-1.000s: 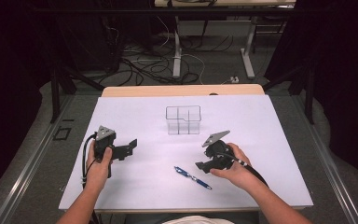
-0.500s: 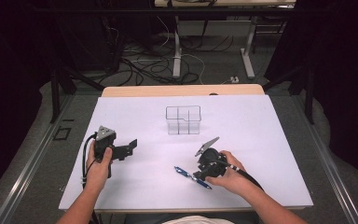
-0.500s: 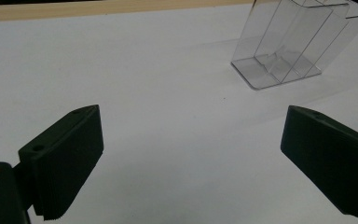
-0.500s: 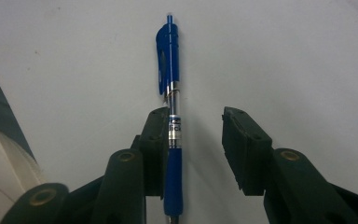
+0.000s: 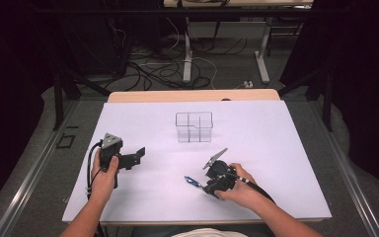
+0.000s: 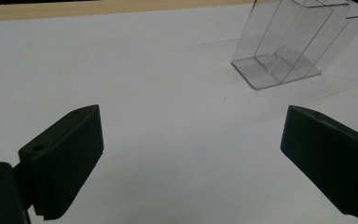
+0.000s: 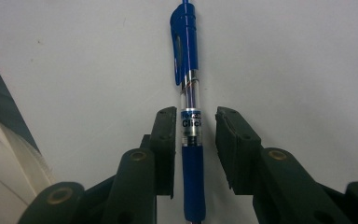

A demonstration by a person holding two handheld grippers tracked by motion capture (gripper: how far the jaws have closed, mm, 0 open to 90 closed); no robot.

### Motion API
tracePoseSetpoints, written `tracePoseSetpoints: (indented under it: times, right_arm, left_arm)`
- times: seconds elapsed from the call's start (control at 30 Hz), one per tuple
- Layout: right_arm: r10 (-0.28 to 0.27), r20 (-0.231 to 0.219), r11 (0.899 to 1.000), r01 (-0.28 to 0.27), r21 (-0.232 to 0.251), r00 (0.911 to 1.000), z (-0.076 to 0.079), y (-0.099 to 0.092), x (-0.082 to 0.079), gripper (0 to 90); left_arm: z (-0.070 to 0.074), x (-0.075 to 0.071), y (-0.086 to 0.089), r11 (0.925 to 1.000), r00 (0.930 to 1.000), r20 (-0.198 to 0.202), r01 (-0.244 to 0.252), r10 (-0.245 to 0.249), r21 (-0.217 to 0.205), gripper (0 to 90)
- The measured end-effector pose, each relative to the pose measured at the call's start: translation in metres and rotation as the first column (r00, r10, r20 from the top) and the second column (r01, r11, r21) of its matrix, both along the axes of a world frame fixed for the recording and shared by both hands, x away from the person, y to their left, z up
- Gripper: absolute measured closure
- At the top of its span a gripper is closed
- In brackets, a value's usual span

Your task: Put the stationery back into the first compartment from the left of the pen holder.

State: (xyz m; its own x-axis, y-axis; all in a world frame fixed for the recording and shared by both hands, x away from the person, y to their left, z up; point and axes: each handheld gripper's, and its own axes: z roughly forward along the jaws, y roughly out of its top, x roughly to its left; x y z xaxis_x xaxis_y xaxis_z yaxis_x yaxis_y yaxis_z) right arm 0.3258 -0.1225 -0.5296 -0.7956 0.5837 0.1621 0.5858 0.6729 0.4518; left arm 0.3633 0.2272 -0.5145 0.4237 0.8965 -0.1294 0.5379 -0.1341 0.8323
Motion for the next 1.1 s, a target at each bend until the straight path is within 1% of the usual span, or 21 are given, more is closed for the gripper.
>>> tracePoseSetpoints:
  times: [0.07, 0.17, 0.23, 0.37, 0.4, 0.43, 0.47, 0.9, 1.0, 1.1]
  right_arm:
    - [-0.006, -0.010, 1.000, 0.006, -0.004, 0.9999, -0.0011, 0.0008, -0.0007, 69.4]
    - [-0.001, -0.007, 1.000, 0.001, -0.020, 1.0000, -0.0026, 0.0014, -0.0008, 71.1]
    - [0.005, -0.016, 1.000, -0.005, -0.016, 0.9999, -0.0038, 0.0021, -0.0009, 72.4]
    - [0.004, -0.010, 0.999, -0.005, -0.033, 0.9999, -0.0057, 0.0028, -0.0014, 75.7]
    - [-0.005, -0.013, 0.999, 0.005, -0.035, 0.9999, -0.0055, 0.0031, -0.0019, 76.7]
    - [0.000, -0.009, 0.999, -0.001, -0.034, 1.0000, -0.0056, 0.0028, -0.0011, 78.3]
    - [-0.006, -0.012, 0.999, 0.006, -0.036, 0.9999, -0.0054, 0.0028, -0.0015, 78.7]
    - [-0.008, -0.006, 0.999, 0.007, -0.037, 1.0000, -0.0058, 0.0037, -0.0014, 79.6]
    - [-0.012, -0.010, 0.999, 0.012, -0.038, 0.9999, -0.0055, 0.0040, -0.0018, 79.6]
    - [-0.005, -0.012, 0.999, 0.005, -0.036, 0.9999, -0.0054, 0.0040, -0.0016, 79.6]
  left_arm:
    - [0.0000, 0.0000, 0.0001, 1.0000, 1.0000, 0.000, 0.000, 0.000, 0.000, 5.6]
    - [-0.0001, 0.0001, 0.0001, 1.0000, 1.0000, 0.000, -0.001, 0.001, 0.000, 5.6]
    - [-0.0003, 0.0001, 0.0000, 1.0000, 1.0000, 0.001, -0.001, 0.001, 0.001, 5.6]
    - [-0.0004, 0.0001, -0.0001, 1.0000, 1.0000, 0.000, 0.000, 0.000, 0.001, 5.6]
    - [-0.0002, 0.0001, 0.0000, 1.0000, 1.0000, -0.002, 0.001, -0.001, 0.001, 5.6]
    - [-0.0003, 0.0000, 0.0000, 1.0000, 1.0000, -0.002, 0.001, -0.001, 0.001, 5.6]
    - [-0.0002, 0.0000, -0.0001, 1.0000, 1.0000, -0.001, 0.001, -0.001, 0.002, 5.6]
    - [-0.0004, 0.0001, -0.0005, 1.0000, 1.0000, 0.001, 0.002, -0.002, 0.005, 5.6]
    - [-0.0004, 0.0001, -0.0005, 1.0000, 1.0000, 0.001, 0.001, -0.001, 0.004, 5.6]
    - [-0.0004, 0.0001, -0.0005, 1.0000, 1.0000, 0.003, 0.002, -0.002, 0.000, 5.6]
